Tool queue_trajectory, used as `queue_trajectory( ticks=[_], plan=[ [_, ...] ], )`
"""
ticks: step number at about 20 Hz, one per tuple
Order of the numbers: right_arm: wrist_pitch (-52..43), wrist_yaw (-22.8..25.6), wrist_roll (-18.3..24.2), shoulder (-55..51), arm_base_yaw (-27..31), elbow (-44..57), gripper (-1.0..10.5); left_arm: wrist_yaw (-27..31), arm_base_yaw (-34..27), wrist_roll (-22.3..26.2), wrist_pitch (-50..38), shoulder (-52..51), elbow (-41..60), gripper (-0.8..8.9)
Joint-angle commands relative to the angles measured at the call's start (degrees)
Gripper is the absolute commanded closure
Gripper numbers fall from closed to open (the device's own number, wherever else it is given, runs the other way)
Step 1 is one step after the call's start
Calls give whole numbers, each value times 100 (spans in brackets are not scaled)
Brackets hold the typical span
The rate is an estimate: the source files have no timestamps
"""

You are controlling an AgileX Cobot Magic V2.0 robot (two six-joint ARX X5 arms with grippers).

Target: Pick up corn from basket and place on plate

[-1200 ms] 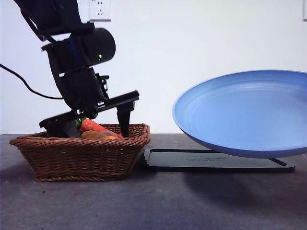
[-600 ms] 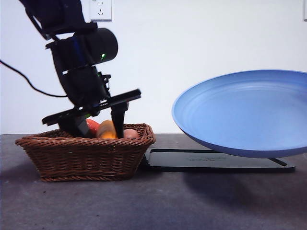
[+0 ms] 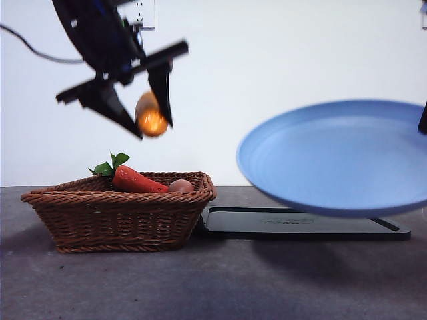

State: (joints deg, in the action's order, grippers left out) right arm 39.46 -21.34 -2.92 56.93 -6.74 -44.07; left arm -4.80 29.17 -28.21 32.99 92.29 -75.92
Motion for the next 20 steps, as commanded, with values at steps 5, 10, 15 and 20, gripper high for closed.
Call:
queue_trajectory(
  ticks=[5,10,15,20],
  plan=[
    [-835,-798,-839,1021,-17,-72,945,-527,850,737,-431,-376,-129,582],
    [-1040,-1379,-1165,1567,61,-118,945,-529,1666,1353,-431,-85,-127,582],
    [-1010,-1440,-1191,1615,96,-315,945,-527,2107,1781,-431,490,-127,582],
    [-977,-1482,-1189,1615,138,-341,945,-527,2186,1834,-376,815,-127,570]
  ],
)
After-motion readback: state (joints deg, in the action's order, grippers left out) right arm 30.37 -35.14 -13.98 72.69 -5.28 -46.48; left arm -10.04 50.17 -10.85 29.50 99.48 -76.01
